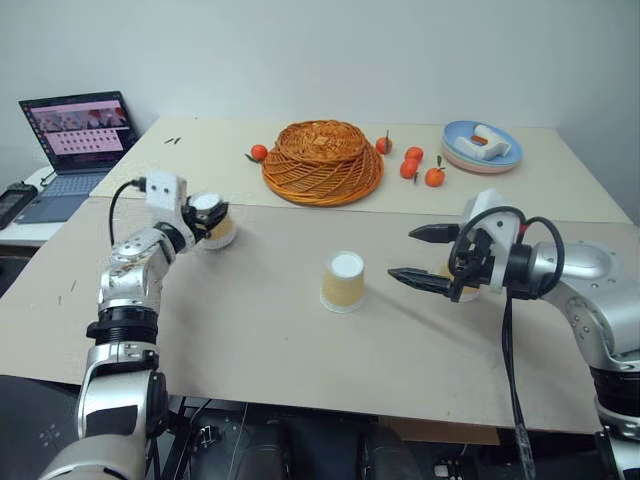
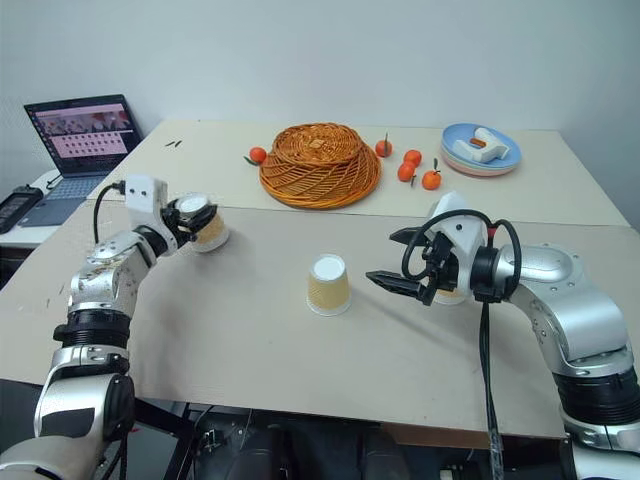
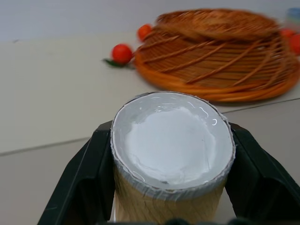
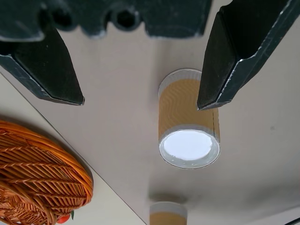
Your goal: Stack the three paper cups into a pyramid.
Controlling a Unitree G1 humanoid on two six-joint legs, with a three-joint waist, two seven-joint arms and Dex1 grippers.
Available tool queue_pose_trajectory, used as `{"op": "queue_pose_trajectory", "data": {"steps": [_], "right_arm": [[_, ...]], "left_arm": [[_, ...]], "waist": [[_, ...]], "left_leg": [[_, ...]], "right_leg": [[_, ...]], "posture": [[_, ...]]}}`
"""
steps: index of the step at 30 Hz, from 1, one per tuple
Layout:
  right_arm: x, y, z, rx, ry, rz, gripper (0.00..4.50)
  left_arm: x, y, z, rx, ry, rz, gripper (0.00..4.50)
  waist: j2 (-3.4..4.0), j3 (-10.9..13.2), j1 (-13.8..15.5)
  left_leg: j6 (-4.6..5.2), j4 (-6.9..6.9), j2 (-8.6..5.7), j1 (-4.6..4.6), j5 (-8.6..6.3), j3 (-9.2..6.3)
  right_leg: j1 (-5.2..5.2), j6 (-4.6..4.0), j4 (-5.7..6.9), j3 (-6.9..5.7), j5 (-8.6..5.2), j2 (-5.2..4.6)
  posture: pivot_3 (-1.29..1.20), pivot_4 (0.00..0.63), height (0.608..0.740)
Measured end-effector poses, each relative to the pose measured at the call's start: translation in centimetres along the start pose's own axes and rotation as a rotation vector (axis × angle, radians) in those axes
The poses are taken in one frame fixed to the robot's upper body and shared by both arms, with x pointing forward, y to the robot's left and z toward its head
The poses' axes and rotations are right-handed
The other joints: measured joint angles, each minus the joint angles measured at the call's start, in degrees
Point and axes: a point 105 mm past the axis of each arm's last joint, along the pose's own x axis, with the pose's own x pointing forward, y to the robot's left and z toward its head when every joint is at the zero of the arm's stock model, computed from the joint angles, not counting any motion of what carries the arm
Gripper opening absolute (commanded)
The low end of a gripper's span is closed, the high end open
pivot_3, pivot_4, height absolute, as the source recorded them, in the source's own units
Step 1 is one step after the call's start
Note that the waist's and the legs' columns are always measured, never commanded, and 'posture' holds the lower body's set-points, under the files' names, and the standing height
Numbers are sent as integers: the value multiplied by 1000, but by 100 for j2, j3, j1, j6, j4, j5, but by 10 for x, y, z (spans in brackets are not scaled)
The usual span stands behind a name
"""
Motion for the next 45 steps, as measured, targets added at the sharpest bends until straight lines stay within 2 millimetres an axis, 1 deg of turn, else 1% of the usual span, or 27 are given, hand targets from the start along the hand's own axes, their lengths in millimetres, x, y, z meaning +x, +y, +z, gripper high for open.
{"op": "queue_pose_trajectory", "data": {"steps": [2, 3, 4, 5, 6, 8, 10, 12, 15, 21, 26, 30, 35, 42, 44, 45], "right_arm": [[0, 0, 0, -1, 1, -4, 4500], [0, -1, 0, -1, 2, -6, 4500], [0, -1, 0, -2, 3, -10, 4500], [0, -1, -1, -1, 4, -13, 4500], [0, -2, -1, -1, 6, -22, 4500], [0, -3, -2, 1, 8, -30, 4500], [-1, -3, -4, 7, 12, -35, 4500], [-1, -3, -6, 13, 17, -42, 4500], [-2, -3, -7, 12, 19, -45, 4500], [-8, -6, -4, 4, 20, -82, 4500], [-9, -4, -3, 11, 11, -79, 4500], [-9, -4, -3, 19, 8, -82, 4500], [-11, -3, -3, 17, 10, -86, 4500], [-15, -6, -2, 18, 13, -105, 4500], [-16, -7, -2, 17, 16, -109, 4500], [-16, -7, -2, 17, 16, -109, 4500]], "left_arm": [[-2, -26, 12, 24, -29, -160, 2583], [-5, -41, 14, 21, -28, -252, 2583], [-9, -55, 11, 6, -14, -348, 2583], [-13, -66, 6, 2, 14, -420, 2583], [-21, -80, -6, -16, 71, -528, 2583], [-33, -93, -26, -41, 168, -645, 2583], [-42, -99, -37, -56, 218, -715, 2583], [-46, -102, -38, -44, 229, -763, 2583], [-46, -103, -40, -30, 225, -782, 2583], [-35, -109, -42, -2, 197, -803, 2583], [-24, -113, -43, 37, 168, -809, 2583], [-11, -119, -46, 69, 143, -821, 2583], [-5, -120, -50, 71, 136, -821, 2583], [0, -122, -50, 84, 129, -826, 2583], [0, -122, -50, 83, 128, -830, 3543], [0, -122, -50, 86, 132, -826, 3709]], "waist": [[3, -2, -9], [4, -2, -15], [4, -3, -21], [4, -3, -32], [4, -2, -49], [2, -1, -75], [1, 0, -85], [0, 1, -84], [2, -1, -71], [7, -4, -3], [8, -5, 7], [9, -5, 28], [8, -4, 37], [9, -5, 41], [10, -5, 42], [10, -6, 42]], "left_leg": [[-1, 3, -1, 5, 0, 3], [-1, 3, -1, 5, 0, 4], [-1, 3, -1, 8, 0, 4], [-1, 4, 0, 9, 0, 4], [0, 3, 0, 11, 0, 4], [1, 5, 0, 8, 0, 4], [3, 2, 1, 10, -1, 1], [9, 0, 0, 18, -5, -2], [36, -5, 0, 21, -19, -3], [39, -3, -3, 20, -20, -4], [39, 2, -7, 19, -20, -3], [42, 2, -9, 25, -21, -3], [46, -3, -8, 59, -24, -5], [46, -12, -7, 62, -24, -5], [46, -10, -6, 61, -23, -6], [46, -10, -6, 61, -23, -6]], "right_leg": [[3, 0, 2, 5, 0, -1], [3, -1, 1, 5, -1, 0], [3, -1, 3, 6, -1, 0], [2, -3, 3, 5, -2, 2], [2, -8, 3, 5, -8, 4], [1, -5, -3, 6, -29, 6], [1, -8, -5, 6, -38, 11], [2, -11, -24, 5, -40, 12], [3, -13, -23, 3, -41, 15], [13, -12, -13, 3, -40, 12], [26, -10, -10, 4, -39, 8], [41, -7, -32, 2, -41, 9], [77, -2, -55, -4, -44, 10], [90, -2, -65, -14, -45, 8], [90, -2, -66, -12, -45, 5], [90, -1, -67, -10, -45, 5]], "posture": [[0, 150, 626], [0, 150, 626], [0, 150, 626], [0, 150, 626], [0, 150, 626], [0, 150, 626], [0, 150, 626], [0, 150, 626], [0, 150, 626], [0, 150, 626], [0, 150, 626], [0, 150, 626], [0, 150, 626], [0, 150, 626], [0, 150, 626], [0, 150, 626]]}}
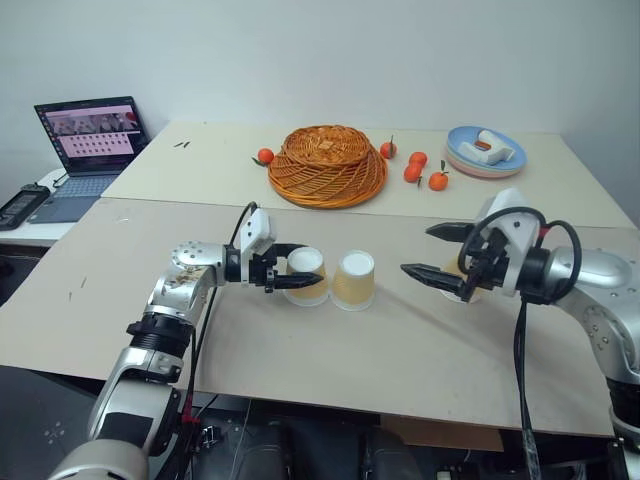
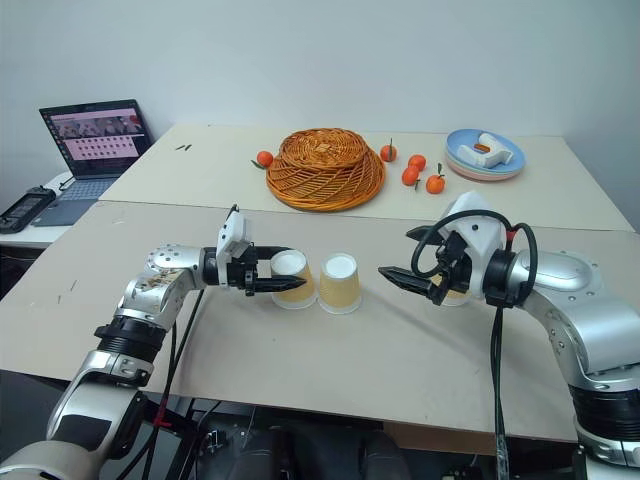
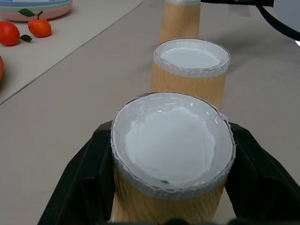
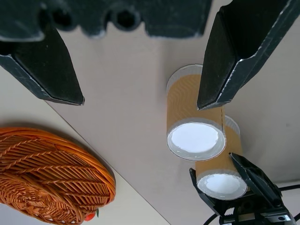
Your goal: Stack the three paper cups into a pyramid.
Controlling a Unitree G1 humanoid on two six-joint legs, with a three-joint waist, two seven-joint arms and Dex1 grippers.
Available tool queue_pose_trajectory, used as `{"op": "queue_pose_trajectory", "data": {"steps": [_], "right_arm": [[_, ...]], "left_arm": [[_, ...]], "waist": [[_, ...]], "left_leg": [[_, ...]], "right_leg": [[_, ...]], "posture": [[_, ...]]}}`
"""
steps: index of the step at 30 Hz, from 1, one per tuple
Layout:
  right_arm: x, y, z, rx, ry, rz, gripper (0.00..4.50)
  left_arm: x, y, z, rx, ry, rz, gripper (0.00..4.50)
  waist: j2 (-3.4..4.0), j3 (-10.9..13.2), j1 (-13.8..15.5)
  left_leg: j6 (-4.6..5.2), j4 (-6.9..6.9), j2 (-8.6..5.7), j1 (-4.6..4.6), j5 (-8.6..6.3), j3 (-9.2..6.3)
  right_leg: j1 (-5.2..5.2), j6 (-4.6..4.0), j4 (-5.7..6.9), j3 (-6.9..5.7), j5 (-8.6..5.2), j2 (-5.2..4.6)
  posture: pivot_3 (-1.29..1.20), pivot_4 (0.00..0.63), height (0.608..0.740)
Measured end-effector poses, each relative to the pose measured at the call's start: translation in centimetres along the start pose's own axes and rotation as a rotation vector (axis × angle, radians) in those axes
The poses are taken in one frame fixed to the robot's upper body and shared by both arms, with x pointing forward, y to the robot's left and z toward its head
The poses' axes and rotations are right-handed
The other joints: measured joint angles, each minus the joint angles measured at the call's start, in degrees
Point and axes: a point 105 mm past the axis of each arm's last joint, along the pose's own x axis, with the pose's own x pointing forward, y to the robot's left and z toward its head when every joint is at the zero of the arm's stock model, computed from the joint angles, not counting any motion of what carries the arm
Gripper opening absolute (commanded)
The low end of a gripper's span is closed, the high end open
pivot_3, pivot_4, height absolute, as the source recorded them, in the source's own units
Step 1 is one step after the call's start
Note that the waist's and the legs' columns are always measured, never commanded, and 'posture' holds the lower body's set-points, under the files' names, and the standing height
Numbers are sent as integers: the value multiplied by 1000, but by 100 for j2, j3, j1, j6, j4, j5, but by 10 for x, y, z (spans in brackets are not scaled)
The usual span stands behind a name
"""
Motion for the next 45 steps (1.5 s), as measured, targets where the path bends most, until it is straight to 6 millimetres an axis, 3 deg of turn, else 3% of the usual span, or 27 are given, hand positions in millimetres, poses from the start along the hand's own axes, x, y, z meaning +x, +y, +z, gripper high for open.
{"op": "queue_pose_trajectory", "data": {"steps": [1, 2, 9, 14, 18, 23, 27, 30, 34, 37, 41, 45], "right_arm": [[0, 0, 0, 0, 0, 0, 4500], [0, 0, 0, 0, 0, 0, 4500], [0, 0, 0, 1, 1, 1, 4500], [1, 0, -1, 3, 2, 4, 4500], [1, 1, -1, 5, 4, 10, 4500], [-2, -2, -5, 17, 16, 17, 4500], [-24, -23, -13, 21, 66, -51, 4500], [-54, -50, -17, 18, 102, -166, 4500], [-92, -74, -34, 40, 171, -274, 4500], [-111, -77, -54, 66, 257, -285, 4500], [-106, -65, -78, 113, 308, -198, 4500], [-81, -48, -98, 157, 309, -93, 4500]], "left_arm": [[1, 0, -5, -9, 22, -1, 3946], [2, -2, -13, -40, 41, -3, 4470], [-1, -1, -15, -73, 57, 10, 4489], [-23, -2, 11, -26, 76, 13, 4489], [-48, -17, 31, -23, 113, -33, 4489], [-63, -31, 59, -18, 104, -67, 4489], [-72, -31, 78, -9, 71, -45, 4489], [-74, -30, 85, -14, 56, -28, 4489], [-71, -34, 88, -7, 55, -35, 4489], [-72, -36, 89, -8, 56, -35, 4489], [-72, -36, 90, -3, 57, -35, 4489], [-71, -36, 91, 2, 58, -34, 4489]], "waist": [[0, 0, -1], [-2, 2, -13], [-5, 10, -50], [-2, 19, -59], [1, 30, -79], [5, 39, -49], [6, 45, -33], [7, 45, -47], [6, 46, -54], [4, 47, -55], [-7, 55, -100], [-8, 59, -154]], "left_leg": [[0, 0, 0, -1, 0, 0], [0, 0, 0, -10, 0, 0], [-4, 1, 5, -20, 3, -10], [-4, 3, 6, -21, 2, -16], [-6, 3, 6, -16, 4, -16], [-6, 3, 3, -15, 3, -15], [-5, 3, -2, -16, 3, -13], [-6, 5, -1, -19, 4, -12], [-7, 9, 1, -19, 4, -12], [-4, 13, 2, -15, 2, -12], [9, 13, 2, -24, -5, -12], [13, 9, 2, -18, -7, -15]], "right_leg": [[0, 1, -2, 1, 0, 1], [-5, 5, -5, 2, -3, 1], [-10, 16, 3, 3, -9, 4], [-12, 18, 39, 3, -12, 5], [-12, 12, 39, 5, -16, 6], [-11, 11, 31, 1, -20, 6], [-7, 14, 30, 1, -22, 6], [-7, 18, 39, 10, -24, 4], [-8, 22, 46, 13, -35, 4], [-8, 18, 41, 15, -47, 6], [-8, -4, 47, 27, -65, 8], [-9, -11, 59, 27, -69, 17]], "posture": [[0, 150, 626], [0, 150, 626], [0, 150, 626], [0, 150, 626], [0, 150, 626], [0, 150, 626], [0, 150, 626], [0, 150, 626], [0, 150, 626], [0, 150, 626], [0, 150, 626], [0, 150, 626]]}}
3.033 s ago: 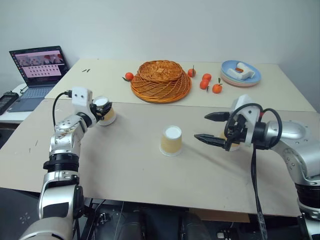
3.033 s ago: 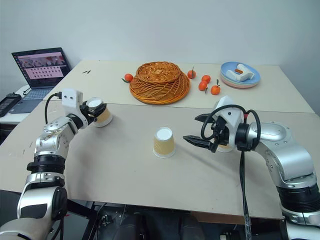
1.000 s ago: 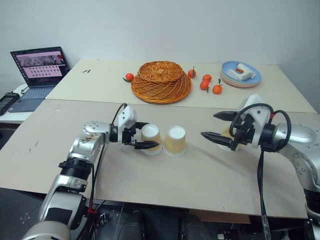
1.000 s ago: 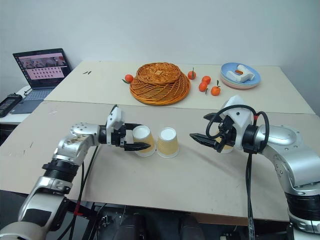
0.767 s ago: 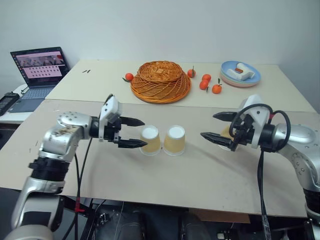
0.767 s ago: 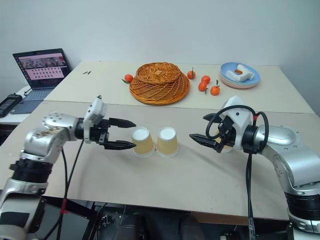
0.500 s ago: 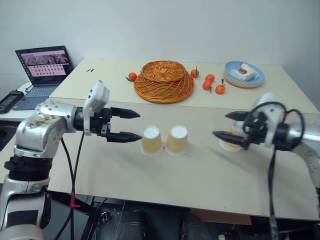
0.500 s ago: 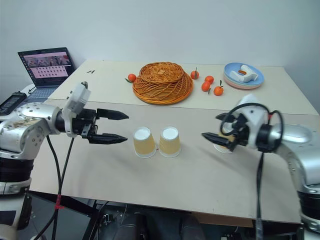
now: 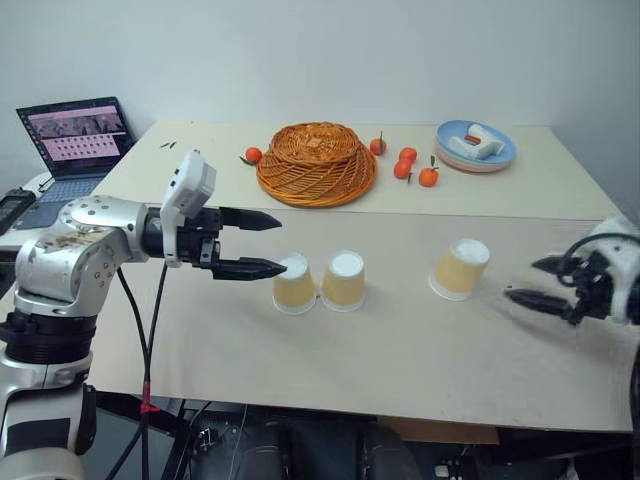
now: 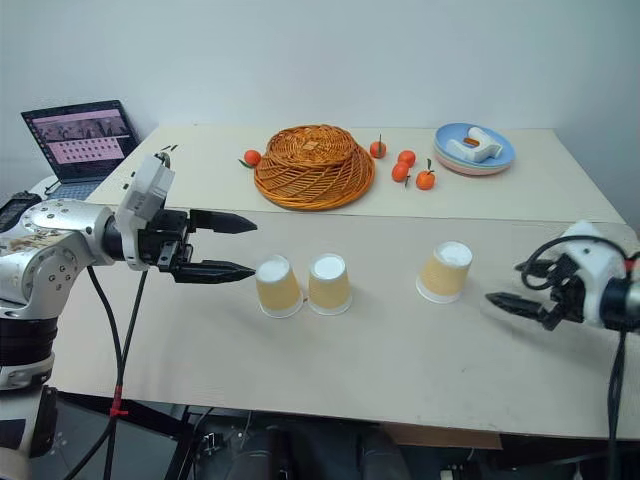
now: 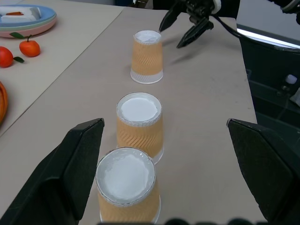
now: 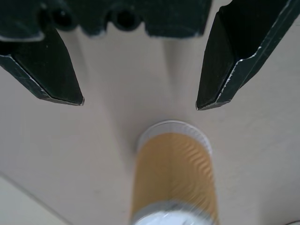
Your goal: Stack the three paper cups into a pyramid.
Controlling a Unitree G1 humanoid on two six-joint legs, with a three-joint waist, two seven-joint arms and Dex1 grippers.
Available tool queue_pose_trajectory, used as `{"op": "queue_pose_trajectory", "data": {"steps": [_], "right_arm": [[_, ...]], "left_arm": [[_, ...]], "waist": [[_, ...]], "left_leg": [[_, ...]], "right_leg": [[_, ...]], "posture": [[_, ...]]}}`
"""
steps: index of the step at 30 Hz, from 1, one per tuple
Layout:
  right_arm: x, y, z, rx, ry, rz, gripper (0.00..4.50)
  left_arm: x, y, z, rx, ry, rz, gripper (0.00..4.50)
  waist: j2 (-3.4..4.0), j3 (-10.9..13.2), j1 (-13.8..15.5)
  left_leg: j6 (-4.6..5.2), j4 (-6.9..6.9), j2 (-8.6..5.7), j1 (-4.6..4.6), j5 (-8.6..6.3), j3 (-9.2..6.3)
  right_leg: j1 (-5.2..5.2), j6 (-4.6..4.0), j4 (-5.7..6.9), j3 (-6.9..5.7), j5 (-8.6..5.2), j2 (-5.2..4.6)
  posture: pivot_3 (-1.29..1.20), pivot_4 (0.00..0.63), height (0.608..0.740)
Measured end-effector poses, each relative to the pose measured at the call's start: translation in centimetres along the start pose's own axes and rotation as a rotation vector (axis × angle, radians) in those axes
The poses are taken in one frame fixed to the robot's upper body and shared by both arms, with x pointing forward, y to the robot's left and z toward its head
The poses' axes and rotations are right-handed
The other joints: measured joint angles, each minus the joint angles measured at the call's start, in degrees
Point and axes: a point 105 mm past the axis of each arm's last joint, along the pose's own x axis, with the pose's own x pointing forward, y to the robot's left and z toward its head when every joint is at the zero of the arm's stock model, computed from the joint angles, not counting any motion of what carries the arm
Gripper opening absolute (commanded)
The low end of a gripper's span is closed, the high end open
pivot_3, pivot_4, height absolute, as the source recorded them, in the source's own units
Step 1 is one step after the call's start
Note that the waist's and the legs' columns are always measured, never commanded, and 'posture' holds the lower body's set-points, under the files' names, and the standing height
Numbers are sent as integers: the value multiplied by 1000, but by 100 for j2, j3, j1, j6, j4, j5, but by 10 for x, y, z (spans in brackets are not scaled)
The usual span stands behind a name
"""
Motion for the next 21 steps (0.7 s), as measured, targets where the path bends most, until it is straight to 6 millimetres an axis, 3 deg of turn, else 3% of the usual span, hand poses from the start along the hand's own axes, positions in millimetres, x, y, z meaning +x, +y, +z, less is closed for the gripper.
{"op": "queue_pose_trajectory", "data": {"steps": [4, 11, 15, 21], "right_arm": [[20, 9, 3, -3, -16, 59, 4500], [38, 8, 42, -66, -123, 86, 4500], [41, 9, 54, -78, -158, 95, 4500], [42, 11, 58, -55, -178, 116, 4500]], "left_arm": [[2, 0, 1, 6, 1, 2, 4489], [3, 1, 2, 4, -1, 17, 4489], [3, 1, 1, -10, -4, 18, 4489], [3, 1, -2, -21, -3, 27, 4489]], "waist": [[15, -2, -19], [14, -1, -26], [14, -1, 3], [14, -1, 21]], "left_leg": [[-2, 2, -2, 21, 1, 1], [-18, 4, -2, 8, 10, 0], [-19, 5, -3, 3, 10, 0], [-18, 6, -3, -4, 10, 0]], "right_leg": [[0, 0, 2, 0, 0, -2], [0, 7, 15, -2, -3, -9], [1, 10, 18, -3, -4, -11], [1, 12, 15, -1, -5, -13]], "posture": [[0, 150, 626], [0, 150, 626], [0, 150, 626], [0, 150, 626]]}}
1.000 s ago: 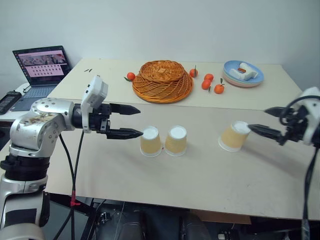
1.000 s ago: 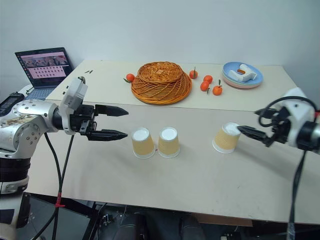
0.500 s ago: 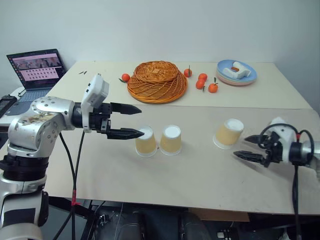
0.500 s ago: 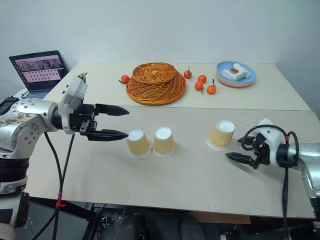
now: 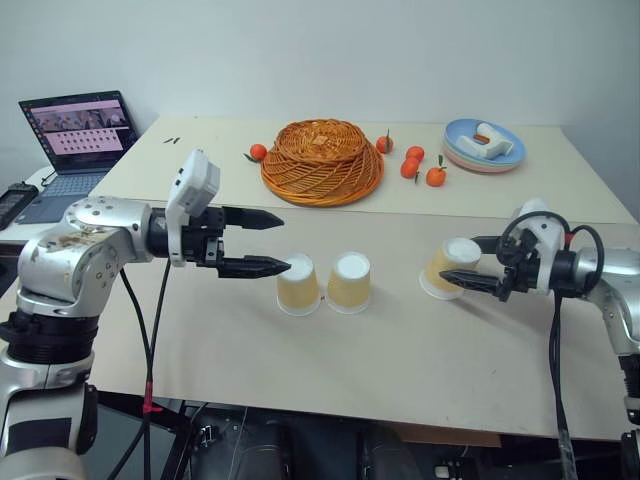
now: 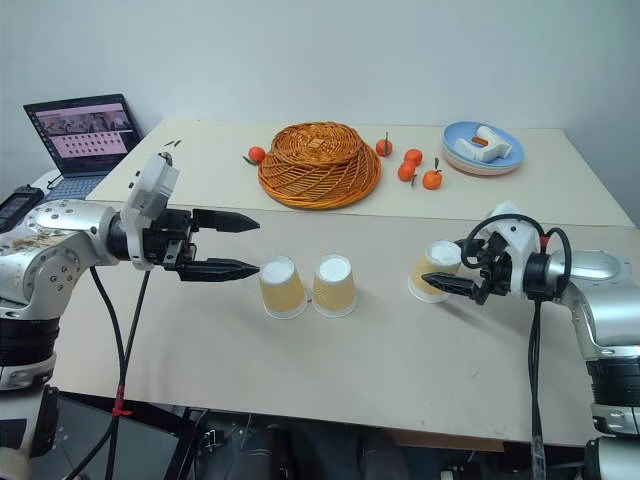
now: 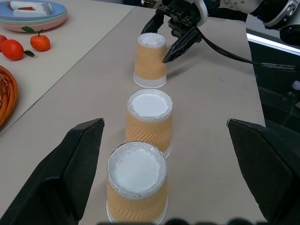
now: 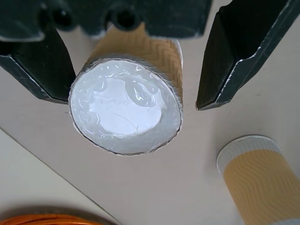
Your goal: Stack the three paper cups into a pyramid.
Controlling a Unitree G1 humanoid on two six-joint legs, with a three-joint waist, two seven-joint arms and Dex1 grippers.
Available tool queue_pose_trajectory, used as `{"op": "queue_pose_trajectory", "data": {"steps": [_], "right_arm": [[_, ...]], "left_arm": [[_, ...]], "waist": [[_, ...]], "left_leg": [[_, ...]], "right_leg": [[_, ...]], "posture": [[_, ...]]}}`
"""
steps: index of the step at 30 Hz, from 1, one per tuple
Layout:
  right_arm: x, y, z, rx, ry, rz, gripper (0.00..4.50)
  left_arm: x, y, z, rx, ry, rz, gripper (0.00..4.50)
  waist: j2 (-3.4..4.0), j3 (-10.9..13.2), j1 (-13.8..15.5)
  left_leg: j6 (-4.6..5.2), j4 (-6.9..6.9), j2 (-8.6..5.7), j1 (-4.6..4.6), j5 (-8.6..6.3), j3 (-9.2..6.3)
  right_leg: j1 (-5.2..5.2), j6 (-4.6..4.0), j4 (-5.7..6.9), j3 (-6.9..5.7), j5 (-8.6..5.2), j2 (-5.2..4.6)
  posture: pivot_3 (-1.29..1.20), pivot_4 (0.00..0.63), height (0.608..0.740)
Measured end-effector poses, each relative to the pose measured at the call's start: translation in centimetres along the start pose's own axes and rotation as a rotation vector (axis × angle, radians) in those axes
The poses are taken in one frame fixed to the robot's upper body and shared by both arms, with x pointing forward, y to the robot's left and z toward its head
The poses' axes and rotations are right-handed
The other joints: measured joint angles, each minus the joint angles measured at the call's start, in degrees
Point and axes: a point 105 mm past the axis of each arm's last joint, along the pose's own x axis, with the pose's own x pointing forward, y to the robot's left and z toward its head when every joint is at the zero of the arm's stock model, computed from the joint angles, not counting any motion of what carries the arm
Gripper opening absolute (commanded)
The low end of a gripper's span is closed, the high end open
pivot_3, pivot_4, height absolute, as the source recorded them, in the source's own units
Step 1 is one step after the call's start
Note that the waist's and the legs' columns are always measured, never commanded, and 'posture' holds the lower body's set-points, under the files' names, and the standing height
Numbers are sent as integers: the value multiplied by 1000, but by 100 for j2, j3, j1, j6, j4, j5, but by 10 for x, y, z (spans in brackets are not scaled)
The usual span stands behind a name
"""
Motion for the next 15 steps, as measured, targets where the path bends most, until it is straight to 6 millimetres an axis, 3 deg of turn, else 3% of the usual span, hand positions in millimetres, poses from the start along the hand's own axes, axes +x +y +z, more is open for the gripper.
{"op": "queue_pose_trajectory", "data": {"steps": [15], "right_arm": [[7, 0, 10, -15, -30, 8, 4500]], "left_arm": [[-1, 1, -3, -7, 4, 11, 4489]], "waist": [[-1, 1, -44]], "left_leg": [[-1, -1, 1, 3, 1, -3]], "right_leg": [[0, 0, 3, 0, 0, 1]], "posture": [[0, 150, 626]]}}
